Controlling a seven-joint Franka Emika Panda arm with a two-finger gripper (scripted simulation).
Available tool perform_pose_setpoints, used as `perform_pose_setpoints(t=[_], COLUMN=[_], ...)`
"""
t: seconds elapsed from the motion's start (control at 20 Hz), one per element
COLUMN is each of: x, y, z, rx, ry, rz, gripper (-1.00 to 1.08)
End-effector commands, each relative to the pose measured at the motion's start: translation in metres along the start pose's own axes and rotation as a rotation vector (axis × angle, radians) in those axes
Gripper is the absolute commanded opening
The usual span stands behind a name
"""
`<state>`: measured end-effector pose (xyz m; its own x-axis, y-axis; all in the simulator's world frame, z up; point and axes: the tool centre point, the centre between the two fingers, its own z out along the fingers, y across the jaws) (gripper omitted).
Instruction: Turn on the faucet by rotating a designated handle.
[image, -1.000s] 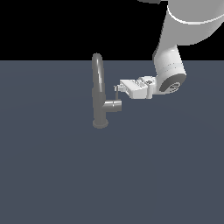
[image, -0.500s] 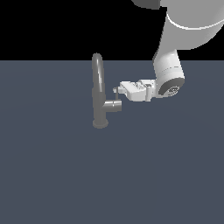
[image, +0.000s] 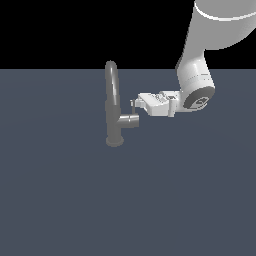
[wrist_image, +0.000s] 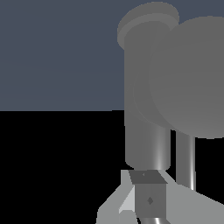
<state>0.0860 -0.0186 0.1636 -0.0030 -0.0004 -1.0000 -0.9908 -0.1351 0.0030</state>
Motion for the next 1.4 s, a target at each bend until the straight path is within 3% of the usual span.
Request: perform_pose_setpoints(t=[0.0,0.7,1.35], x=[-0.001,-0.007,0.015], y=[0.005,0.035,0.069], z=[0.0,0.0,0.001], rx=[0.0,0.0,0.001], ry=[0.0,0.0,0.0], rz=[0.0,0.0,-0.001], gripper=[-1.0,-1.0,-1.0])
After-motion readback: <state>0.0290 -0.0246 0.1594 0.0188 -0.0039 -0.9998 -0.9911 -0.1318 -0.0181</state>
